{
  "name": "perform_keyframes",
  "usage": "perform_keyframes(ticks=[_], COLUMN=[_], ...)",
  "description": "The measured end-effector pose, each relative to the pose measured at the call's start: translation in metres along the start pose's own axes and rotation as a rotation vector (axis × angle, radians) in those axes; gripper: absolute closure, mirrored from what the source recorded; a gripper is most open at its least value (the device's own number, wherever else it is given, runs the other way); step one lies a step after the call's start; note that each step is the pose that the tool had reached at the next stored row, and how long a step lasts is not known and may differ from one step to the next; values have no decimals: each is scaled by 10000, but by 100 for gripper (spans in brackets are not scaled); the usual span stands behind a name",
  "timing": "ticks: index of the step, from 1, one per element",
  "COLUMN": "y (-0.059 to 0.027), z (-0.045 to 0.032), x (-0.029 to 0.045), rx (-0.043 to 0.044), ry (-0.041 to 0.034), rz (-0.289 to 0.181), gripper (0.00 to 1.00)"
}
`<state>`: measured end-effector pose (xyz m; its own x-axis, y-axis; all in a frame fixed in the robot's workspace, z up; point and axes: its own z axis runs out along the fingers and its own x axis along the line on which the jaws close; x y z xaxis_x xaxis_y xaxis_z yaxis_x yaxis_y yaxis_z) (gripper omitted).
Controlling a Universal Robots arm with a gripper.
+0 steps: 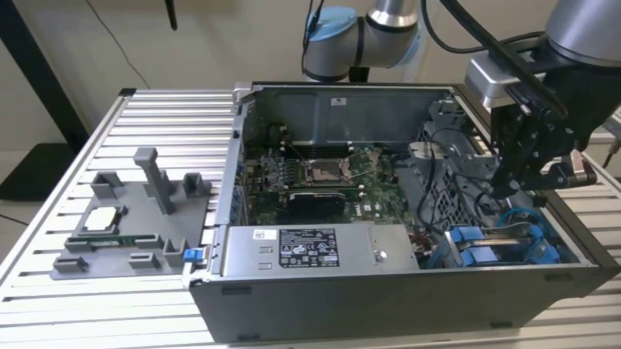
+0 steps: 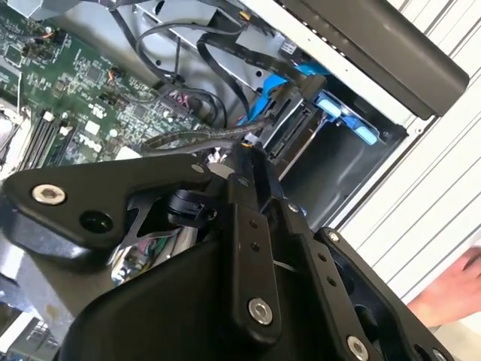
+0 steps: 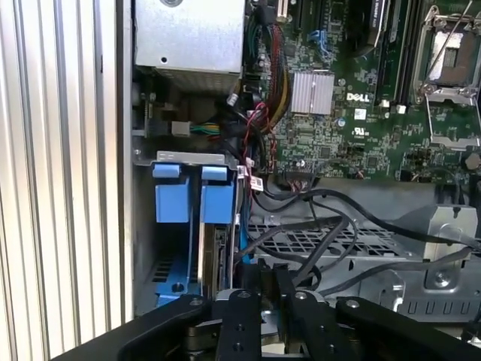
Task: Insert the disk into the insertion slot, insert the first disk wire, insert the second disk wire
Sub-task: 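Insert the first disk wire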
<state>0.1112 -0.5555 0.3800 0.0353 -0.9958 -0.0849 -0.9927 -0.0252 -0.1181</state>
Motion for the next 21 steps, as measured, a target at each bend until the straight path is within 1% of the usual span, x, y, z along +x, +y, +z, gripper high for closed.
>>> perform_keyframes(ticks=[3, 7, 11, 17, 21], y=[2, 7, 11, -25, -79], z=[5, 20, 82, 192, 264], x=[33, 161, 257, 297, 307], rx=[-5, -10, -10, -8, -7], ry=[11, 14, 12, 13, 11], rz=[0, 0, -1, 0, 0], gripper=[100, 100, 100, 100, 100])
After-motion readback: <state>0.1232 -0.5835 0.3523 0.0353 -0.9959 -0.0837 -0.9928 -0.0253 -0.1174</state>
